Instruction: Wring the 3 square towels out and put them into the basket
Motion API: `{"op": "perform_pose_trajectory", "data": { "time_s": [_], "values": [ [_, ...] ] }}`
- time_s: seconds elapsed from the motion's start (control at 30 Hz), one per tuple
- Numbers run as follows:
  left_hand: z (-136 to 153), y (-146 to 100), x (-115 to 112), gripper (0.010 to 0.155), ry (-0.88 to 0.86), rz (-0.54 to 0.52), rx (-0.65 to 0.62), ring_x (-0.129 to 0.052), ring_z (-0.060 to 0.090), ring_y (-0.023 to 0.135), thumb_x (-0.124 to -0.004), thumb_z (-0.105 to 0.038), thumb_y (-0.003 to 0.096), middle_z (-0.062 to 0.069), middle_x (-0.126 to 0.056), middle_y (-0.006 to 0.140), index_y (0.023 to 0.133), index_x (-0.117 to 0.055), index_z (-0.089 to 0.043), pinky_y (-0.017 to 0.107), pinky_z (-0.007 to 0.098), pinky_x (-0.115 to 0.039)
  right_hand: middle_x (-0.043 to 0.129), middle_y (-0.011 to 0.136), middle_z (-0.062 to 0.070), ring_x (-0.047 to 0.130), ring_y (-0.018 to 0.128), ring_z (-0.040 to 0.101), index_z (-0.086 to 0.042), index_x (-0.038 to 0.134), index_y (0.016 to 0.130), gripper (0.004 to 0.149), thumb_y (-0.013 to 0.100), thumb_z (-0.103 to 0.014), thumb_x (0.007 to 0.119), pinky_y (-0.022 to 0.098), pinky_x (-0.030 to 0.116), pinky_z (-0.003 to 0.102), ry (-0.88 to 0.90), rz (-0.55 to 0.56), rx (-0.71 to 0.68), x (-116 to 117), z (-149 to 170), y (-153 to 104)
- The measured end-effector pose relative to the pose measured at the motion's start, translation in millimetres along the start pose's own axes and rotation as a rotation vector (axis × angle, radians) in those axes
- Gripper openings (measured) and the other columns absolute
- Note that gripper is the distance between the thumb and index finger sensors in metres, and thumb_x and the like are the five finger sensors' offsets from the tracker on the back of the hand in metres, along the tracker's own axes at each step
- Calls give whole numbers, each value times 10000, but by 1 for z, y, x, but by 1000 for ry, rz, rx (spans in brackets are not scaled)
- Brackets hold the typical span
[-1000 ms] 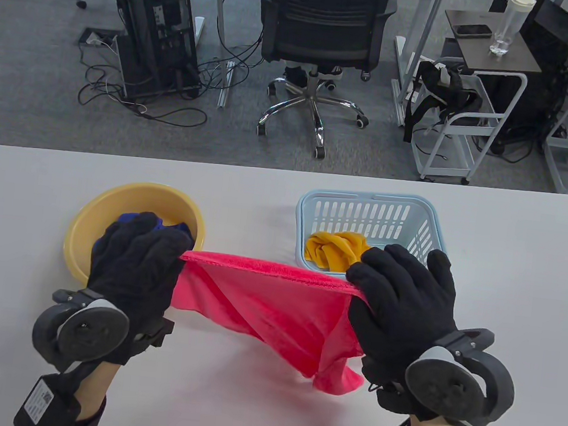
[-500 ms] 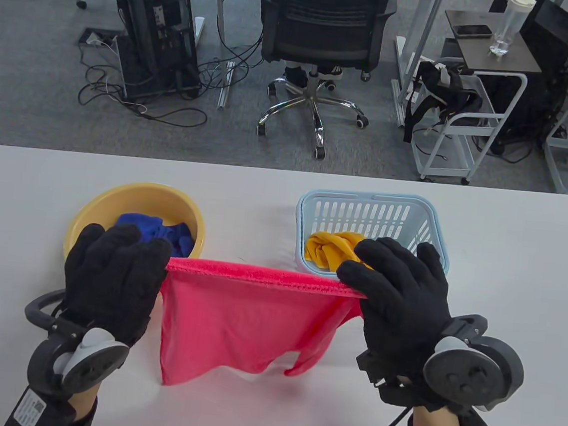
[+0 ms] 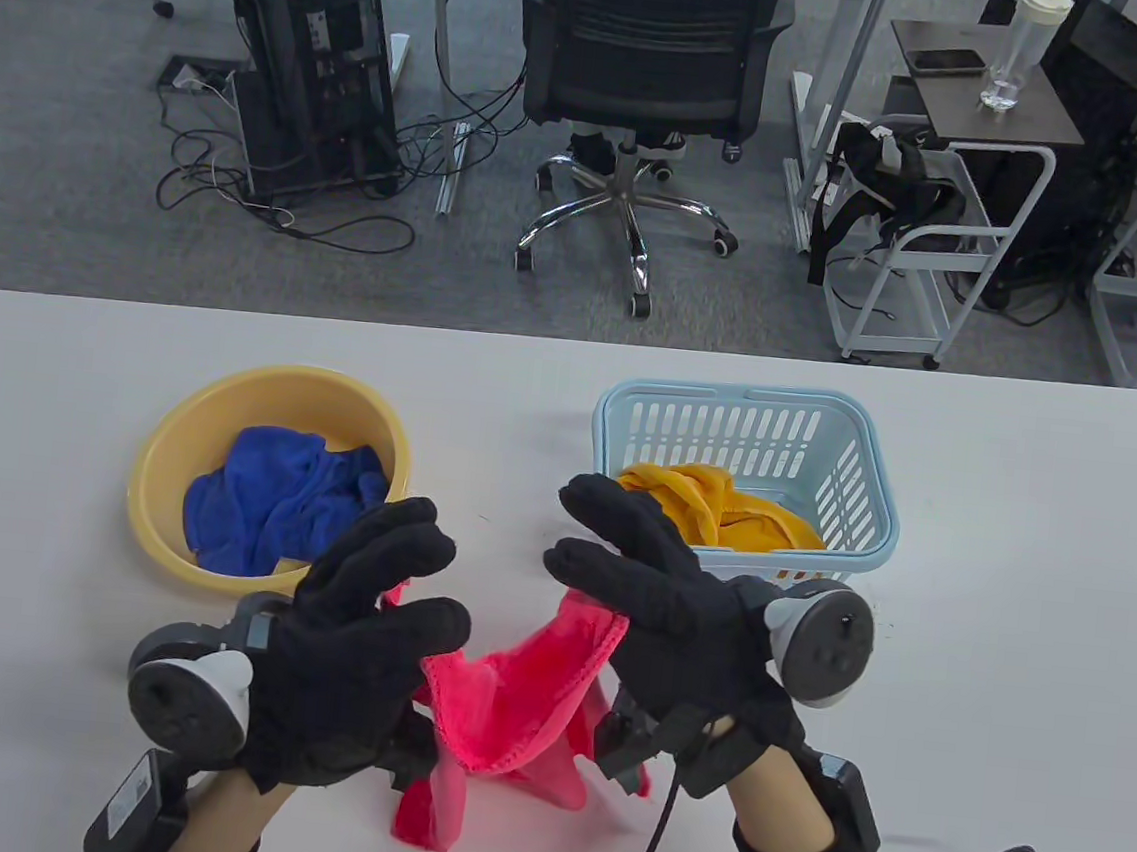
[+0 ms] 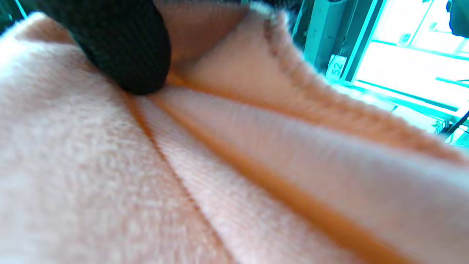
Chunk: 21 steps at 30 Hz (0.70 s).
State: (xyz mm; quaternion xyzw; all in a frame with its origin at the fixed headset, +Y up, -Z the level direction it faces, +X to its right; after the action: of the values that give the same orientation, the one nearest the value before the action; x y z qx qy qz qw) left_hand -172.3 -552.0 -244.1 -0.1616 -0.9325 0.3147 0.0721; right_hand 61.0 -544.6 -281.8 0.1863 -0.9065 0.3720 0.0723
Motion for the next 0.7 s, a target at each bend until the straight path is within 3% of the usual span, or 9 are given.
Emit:
{"op": "perform_pose_trajectory", "data": {
  "time_s": [0.07,0.17,0.23,0.3,0.4,0.5,0.57,0.7],
  "values": [
    [7,-4,-16,489,-33,39,36,-602,217,1153,-730,-612,505,-193,-528,1165,976,-601,-583,855,507,-454,313,1211,38,322,1088,463,-418,533,1096,632,531,-439,816,746,192,692,-56,-26,19,17,-3,-2],
    [18,-10,-34,673,-65,156,111,-709,255,1103,-595,-739,484,-163,-591,1145,1074,-323,-566,839,511,-512,309,1205,63,328,1078,474,-348,469,1126,687,536,-462,802,742,210,691,-156,20,40,26,-3,-5],
    [24,-10,-32,676,-58,115,141,-875,229,914,-624,-717,490,-161,-833,926,1083,-393,-489,774,472,-618,313,1203,71,320,1075,480,-316,474,1131,697,538,-467,806,741,203,691,-212,23,86,23,3,-6],
    [25,-9,-27,645,24,111,143,-930,190,768,-639,-707,491,-151,-886,803,1054,-531,-411,720,446,-674,318,1202,74,323,1073,486,-317,485,1130,701,534,-469,822,740,203,693,-194,18,106,21,8,-5],
    [22,-5,-10,535,128,43,129,-945,153,705,-670,-672,501,-197,-907,694,973,-652,-422,695,429,-697,358,1201,70,355,1075,480,-316,498,1127,708,525,-485,831,741,217,696,-152,11,131,16,19,-4],
    [24,-2,10,496,95,-30,146,-944,139,704,-666,-646,512,-215,-898,683,961,-651,-435,692,424,-703,374,1201,62,378,1077,472,-314,494,1128,699,530,-507,801,741,241,698,-55,-12,133,13,35,-3],
    [26,-1,23,488,17,-81,166,-932,140,724,-663,-634,518,-216,-887,698,964,-640,-439,702,429,-690,363,1205,66,358,1083,474,-289,473,1139,784,496,-553,837,736,242,704,55,-93,116,18,51,-2],
    [29,-1,33,478,-97,-120,183,-918,132,752,-642,-628,531,-228,-866,725,975,-608,-454,716,426,-680,149,1211,85,151,1087,508,-231,221,1159,1103,407,-608,935,719,115,730,170,-527,205,67,89,-13]
  ]
}}
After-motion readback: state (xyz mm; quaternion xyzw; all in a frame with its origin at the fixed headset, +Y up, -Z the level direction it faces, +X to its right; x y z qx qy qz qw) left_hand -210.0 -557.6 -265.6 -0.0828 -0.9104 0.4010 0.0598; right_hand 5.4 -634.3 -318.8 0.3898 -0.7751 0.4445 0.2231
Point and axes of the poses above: the tracker on the back of each hand, its own z axis roughly to the little-finger side, its own y axis roughly from the wrist to the fingertips, x = y × z, the point moved 3 cm from there along y, roughly from the wrist to the fingertips
